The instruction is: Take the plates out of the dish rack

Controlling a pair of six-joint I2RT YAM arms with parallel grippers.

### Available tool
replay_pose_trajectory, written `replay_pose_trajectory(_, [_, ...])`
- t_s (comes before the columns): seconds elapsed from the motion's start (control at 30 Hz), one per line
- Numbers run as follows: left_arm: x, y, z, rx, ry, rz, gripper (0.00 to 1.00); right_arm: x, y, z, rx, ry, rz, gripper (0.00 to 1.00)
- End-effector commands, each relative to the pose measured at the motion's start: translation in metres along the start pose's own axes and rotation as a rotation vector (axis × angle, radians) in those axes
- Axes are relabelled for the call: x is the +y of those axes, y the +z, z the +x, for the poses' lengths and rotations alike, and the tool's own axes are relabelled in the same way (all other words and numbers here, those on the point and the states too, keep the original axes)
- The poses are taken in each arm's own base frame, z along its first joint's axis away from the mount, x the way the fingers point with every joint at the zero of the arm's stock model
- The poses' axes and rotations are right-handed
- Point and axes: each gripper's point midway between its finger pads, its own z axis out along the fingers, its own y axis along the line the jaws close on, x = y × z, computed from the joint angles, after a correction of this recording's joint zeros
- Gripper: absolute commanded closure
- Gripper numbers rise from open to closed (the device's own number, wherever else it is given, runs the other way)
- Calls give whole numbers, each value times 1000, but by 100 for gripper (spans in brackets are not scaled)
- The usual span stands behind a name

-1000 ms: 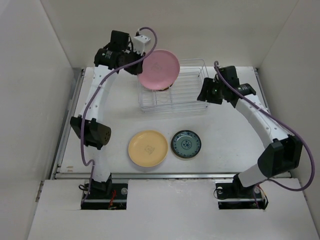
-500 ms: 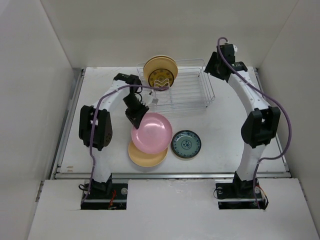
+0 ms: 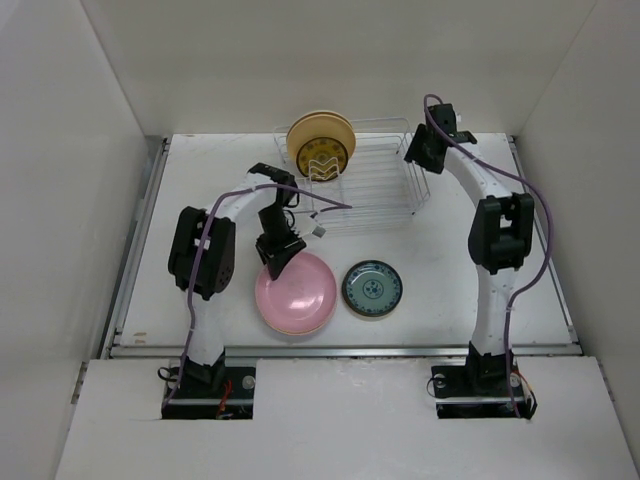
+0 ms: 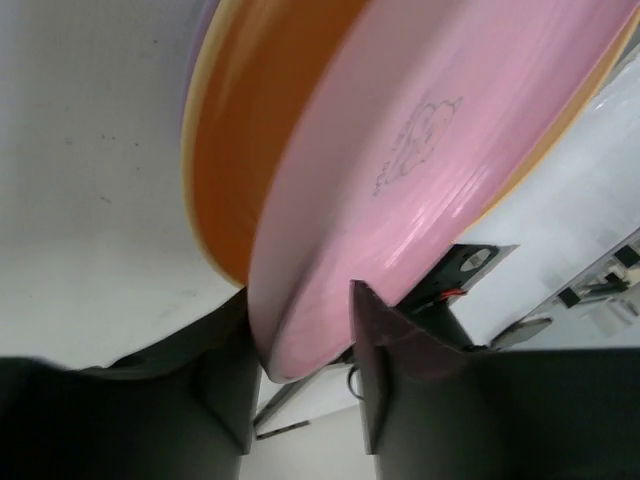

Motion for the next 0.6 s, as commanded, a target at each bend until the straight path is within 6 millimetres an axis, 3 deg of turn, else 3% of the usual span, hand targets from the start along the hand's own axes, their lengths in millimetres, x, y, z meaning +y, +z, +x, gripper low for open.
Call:
replay_pose_trajectory(0.0, [-43, -16, 56, 243, -54, 163, 54, 22, 2, -21, -59, -9, -78, 39])
replay_pose_trajectory(0.03, [-43, -15, 56, 251, -68, 167, 54, 22, 3, -21, -59, -9, -78, 39])
replay_pose_trajectory(0.13, [-40, -17, 56, 258, -71, 144, 48, 17, 13, -3, -19, -16, -69, 52])
replay_pose_trajectory(0.17, [-39, -18, 55, 252, -77, 138, 46, 17, 6, -7, -33, -22, -76, 55])
replay_pose_trajectory(0.33, [-38, -22, 54, 245, -71, 119, 35, 3, -6, 5, -50, -39, -64, 89])
replay_pose_trajectory(0.37, [-38, -22, 54, 245, -71, 119, 34, 3, -4, 17, -35, -48, -63, 91])
replay_pose_trajectory(0.5, [-31, -27, 49, 236, -69, 83, 34, -5, -9, 23, -33, -69, -48, 98])
replay_pose_trajectory(0.57, [-25, -39, 41, 185, -68, 36, 34, -7, -8, 23, -38, -79, -38, 100])
